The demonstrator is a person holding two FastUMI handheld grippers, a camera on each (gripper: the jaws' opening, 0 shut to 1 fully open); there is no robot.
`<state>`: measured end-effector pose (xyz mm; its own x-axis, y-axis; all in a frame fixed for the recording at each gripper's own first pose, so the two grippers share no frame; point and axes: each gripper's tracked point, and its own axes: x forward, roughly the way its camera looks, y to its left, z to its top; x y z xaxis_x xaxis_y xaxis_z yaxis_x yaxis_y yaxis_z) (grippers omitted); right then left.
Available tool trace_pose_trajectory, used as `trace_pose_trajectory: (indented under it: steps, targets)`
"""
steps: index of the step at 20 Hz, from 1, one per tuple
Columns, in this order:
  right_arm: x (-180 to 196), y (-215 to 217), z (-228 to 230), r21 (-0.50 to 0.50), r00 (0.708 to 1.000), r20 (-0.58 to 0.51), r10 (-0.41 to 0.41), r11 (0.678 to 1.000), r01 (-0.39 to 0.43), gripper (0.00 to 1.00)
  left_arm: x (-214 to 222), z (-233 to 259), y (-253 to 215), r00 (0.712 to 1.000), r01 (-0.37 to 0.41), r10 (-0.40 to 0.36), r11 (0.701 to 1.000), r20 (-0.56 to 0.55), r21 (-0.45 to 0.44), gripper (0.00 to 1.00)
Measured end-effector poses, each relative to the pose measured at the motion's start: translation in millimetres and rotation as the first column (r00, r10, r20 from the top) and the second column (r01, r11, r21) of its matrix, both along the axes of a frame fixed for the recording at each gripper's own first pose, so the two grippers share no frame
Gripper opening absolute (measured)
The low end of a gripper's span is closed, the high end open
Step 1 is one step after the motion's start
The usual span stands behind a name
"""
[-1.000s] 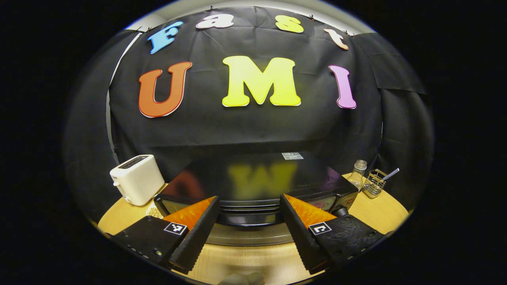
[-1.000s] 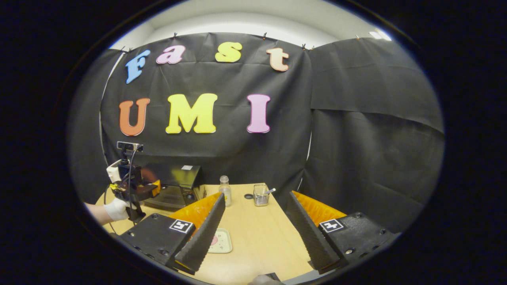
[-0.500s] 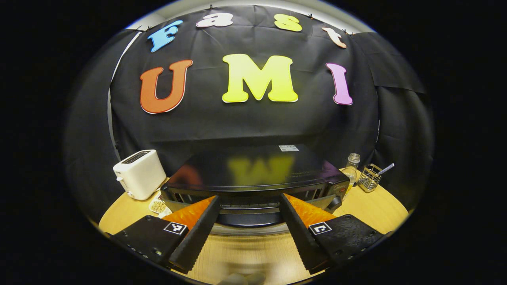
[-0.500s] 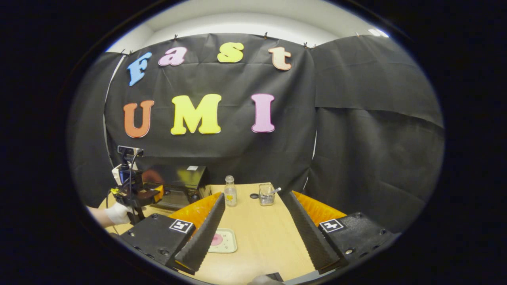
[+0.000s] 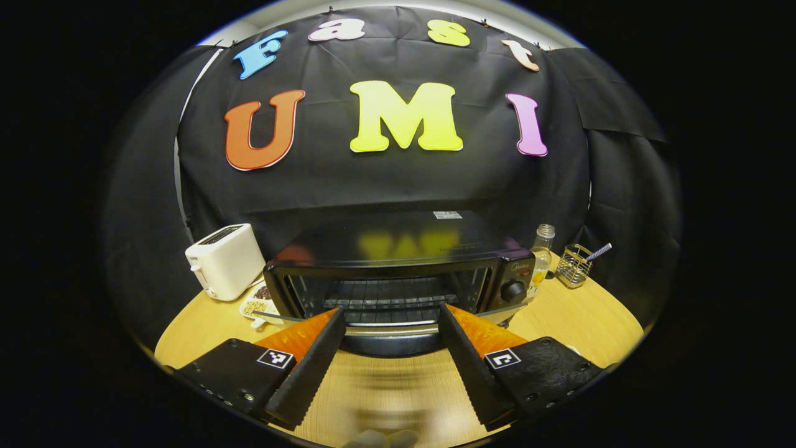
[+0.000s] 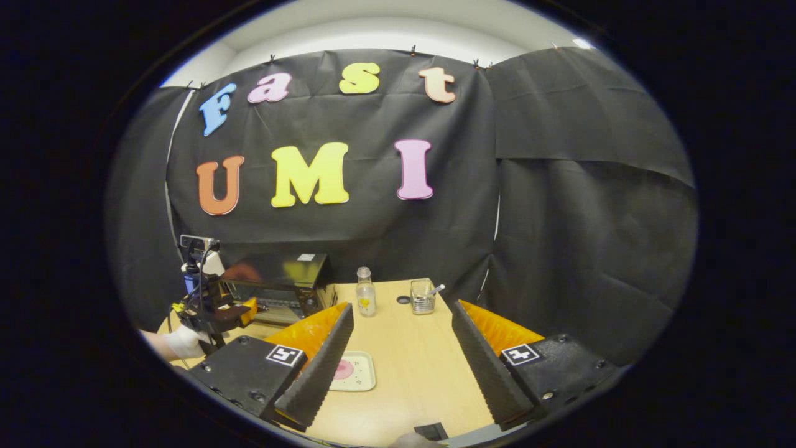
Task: Open the electric oven with the left hand, put the food in, and close the electric oven.
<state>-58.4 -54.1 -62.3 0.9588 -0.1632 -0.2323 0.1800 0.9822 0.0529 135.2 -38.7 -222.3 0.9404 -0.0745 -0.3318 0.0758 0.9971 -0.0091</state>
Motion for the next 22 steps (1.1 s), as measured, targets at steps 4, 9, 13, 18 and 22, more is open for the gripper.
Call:
trace_pose_trajectory:
  steps: [4,9,13,18,22]
  targets:
    - [-1,-1,-1,-0.006,1.000,0.003,0.020,1.000,-0.020,1.00,-24,-18,-1,0.999,-0.003,0.003,1.000,-0.037,-0.002,0.96]
    - [-8,-6,-4,-0.008,0.999,-0.004,0.034,0.999,-0.034,1.00,-55,-48,-5,0.995,-0.003,0.003,1.000,-0.101,-0.002,0.96]
    - [-15,-12,-9,-0.011,0.999,-0.019,0.030,0.999,-0.030,1.00,-68,-68,-6,0.991,-0.006,0.005,1.000,-0.132,-0.004,0.96]
    - [-27,-19,-16,-0.022,0.999,-0.040,0.017,1.000,-0.018,1.00,-79,-91,-11,0.984,-0.001,0.001,1.000,-0.181,0.003,0.96]
    - [-36,-21,-18,-0.031,0.999,-0.047,0.004,0.999,-0.006,1.00,-89,-119,-18,0.968,-0.004,0.002,1.000,-0.250,-0.007,0.96]
